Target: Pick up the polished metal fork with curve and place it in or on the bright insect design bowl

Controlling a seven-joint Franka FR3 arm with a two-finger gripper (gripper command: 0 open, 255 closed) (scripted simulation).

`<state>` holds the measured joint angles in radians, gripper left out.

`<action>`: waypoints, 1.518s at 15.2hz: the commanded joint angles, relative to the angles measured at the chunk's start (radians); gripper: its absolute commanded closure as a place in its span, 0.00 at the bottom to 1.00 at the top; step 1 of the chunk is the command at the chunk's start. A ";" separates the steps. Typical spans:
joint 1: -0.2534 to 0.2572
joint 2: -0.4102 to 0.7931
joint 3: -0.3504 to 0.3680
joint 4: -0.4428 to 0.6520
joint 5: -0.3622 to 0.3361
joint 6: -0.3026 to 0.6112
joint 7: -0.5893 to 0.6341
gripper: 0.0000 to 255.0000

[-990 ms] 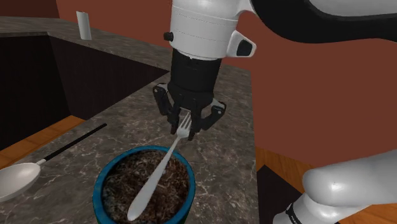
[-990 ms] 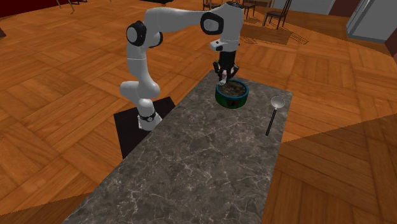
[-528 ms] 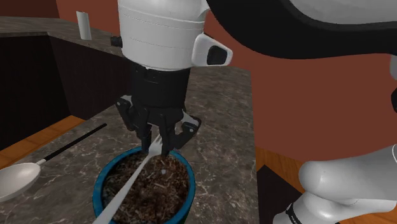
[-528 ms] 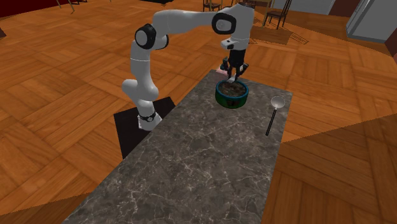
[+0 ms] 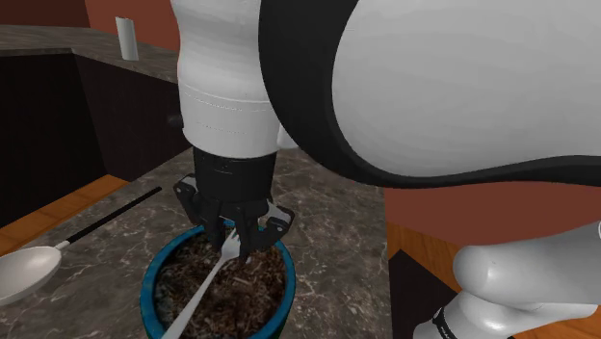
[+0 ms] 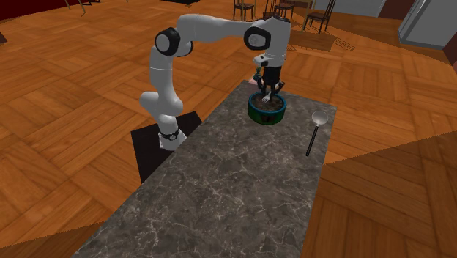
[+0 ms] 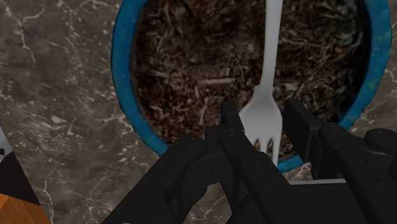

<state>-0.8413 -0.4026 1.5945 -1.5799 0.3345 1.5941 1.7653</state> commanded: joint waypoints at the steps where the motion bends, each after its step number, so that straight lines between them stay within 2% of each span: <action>1: 0.020 0.000 -0.011 -0.035 0.000 0.028 -0.002 1.00; 3: 0.032 -0.002 -0.015 -0.063 0.003 0.053 -0.004 1.00; 11: 0.032 -0.002 -0.015 -0.063 0.003 0.053 -0.004 1.00; 12: 0.032 -0.002 -0.015 -0.063 0.003 0.053 -0.004 0.00; 17: 0.032 -0.002 -0.015 -0.063 0.003 0.053 -0.004 0.00; 21: -0.051 0.001 0.028 0.099 -0.001 -0.080 0.007 0.00; 23: -0.051 0.001 0.027 0.099 -0.001 -0.080 0.007 0.00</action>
<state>-0.8807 -0.4003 1.6144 -1.4990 0.3326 1.5278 1.7712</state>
